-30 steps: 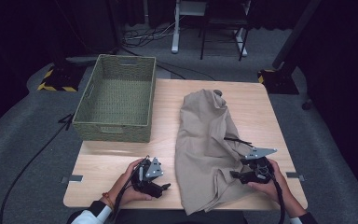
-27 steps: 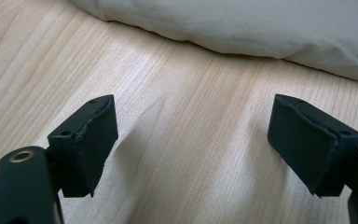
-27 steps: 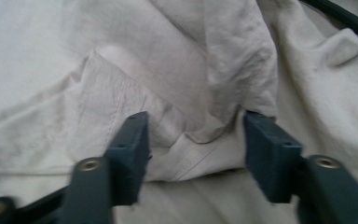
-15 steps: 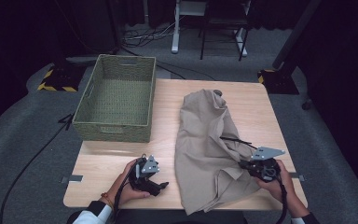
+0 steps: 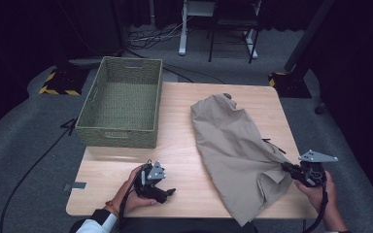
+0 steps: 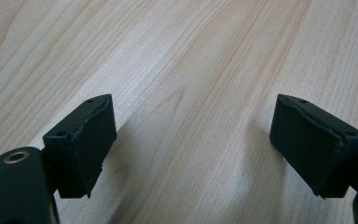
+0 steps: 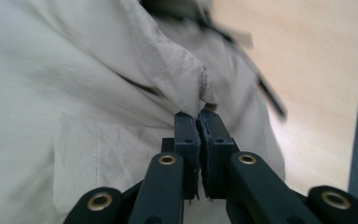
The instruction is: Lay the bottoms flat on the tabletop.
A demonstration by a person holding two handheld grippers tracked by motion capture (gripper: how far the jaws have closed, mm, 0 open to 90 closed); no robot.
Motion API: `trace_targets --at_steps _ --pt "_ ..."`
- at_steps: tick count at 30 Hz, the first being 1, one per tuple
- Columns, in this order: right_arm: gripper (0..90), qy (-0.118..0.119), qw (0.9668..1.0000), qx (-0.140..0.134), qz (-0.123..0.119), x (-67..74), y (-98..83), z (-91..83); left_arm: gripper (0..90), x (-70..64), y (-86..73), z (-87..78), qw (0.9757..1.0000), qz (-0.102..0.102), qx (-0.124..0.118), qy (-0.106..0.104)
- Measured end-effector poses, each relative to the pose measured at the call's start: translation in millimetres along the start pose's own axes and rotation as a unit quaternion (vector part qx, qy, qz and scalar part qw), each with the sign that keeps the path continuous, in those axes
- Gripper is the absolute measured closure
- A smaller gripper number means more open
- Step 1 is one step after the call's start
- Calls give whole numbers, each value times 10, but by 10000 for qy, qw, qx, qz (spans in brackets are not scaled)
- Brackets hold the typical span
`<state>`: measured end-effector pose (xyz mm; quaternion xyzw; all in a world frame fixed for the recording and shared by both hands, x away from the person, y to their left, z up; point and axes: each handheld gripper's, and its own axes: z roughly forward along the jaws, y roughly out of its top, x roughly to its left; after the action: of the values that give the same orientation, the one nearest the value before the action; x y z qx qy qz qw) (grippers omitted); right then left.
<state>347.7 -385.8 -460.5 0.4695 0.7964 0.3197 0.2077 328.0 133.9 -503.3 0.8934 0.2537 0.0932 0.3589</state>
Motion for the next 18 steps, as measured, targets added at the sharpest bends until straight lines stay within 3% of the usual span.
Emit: trace_targets --at_steps 2,5,10,13,18 --pt "858 -122 9997 181 118 -100 -86 110 149 -1 3 3 10000 -8 -1 2" --pt "860 -58 9992 306 231 -189 -155 199 149 -3 16 12 10000 -9 10 18" --pt "894 129 9992 320 222 -173 -171 194 155 -10 60 42 10000 -45 26 52" --pt "900 360 9984 437 -16 -12 -131 199 175 -51 85 53 10000 -87 11 31" --pt "898 985 9920 565 -547 465 -10 277 189 -216 286 20 9990 45 -437 -111"
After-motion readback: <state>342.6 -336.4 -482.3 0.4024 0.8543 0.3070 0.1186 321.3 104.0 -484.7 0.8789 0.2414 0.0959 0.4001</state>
